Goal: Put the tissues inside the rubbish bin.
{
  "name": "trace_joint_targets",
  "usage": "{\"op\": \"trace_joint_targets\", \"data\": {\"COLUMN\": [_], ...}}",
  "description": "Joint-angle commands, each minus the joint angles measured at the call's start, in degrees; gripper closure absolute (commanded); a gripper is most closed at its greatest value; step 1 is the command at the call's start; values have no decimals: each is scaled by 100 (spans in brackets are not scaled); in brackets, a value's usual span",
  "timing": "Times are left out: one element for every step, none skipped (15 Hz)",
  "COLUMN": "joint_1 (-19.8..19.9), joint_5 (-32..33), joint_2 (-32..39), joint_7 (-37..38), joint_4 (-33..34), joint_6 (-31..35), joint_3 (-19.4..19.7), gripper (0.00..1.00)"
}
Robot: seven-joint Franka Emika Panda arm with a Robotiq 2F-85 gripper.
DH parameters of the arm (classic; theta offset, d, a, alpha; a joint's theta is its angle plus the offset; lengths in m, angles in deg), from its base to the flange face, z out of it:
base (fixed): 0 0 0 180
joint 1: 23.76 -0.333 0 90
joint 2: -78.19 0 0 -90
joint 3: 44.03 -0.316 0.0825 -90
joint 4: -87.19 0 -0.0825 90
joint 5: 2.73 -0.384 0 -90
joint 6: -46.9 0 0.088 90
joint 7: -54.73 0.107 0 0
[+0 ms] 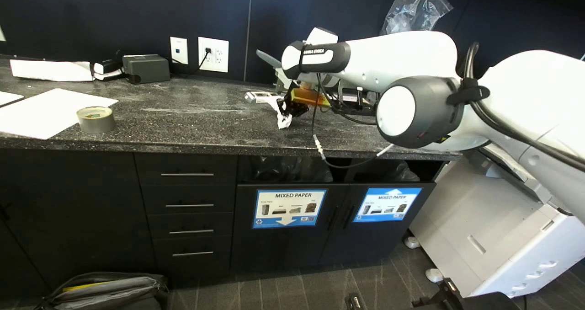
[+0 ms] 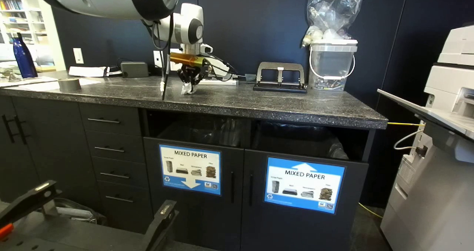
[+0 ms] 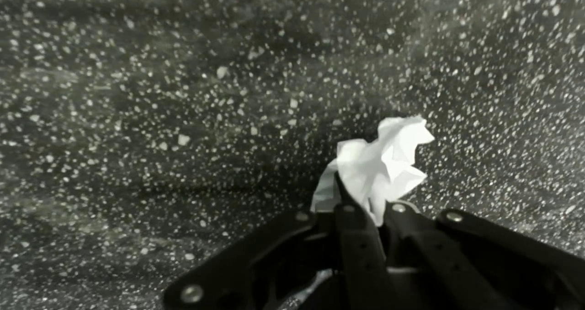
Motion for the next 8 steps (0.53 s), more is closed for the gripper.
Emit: {"op": "trace_joint_targets", "data": {"joint_1": [229,282,327,374,411,453,499,542], "joint_5": [-134,-124,-101,-79,-54,-38,-18,5], "joint_2": [-465,-587,-723,-866,-1011,-1169,-1336,-1502], "joint_7": [-833,-964,-1082,-1190,-1302,-1407,-1521,-1637], "joint_4": [-711,-851,-1017,-1196,-1401,-1630,-1882,-2149], "joint_6": [-650,-877,-1102,-1332,-1549,-1759,-1960,-2140], "joint_3": [-287,-298,-286,-273,-248,-230,-213,-199], "gripper": [94,94,94,94,94,94,94,94]}}
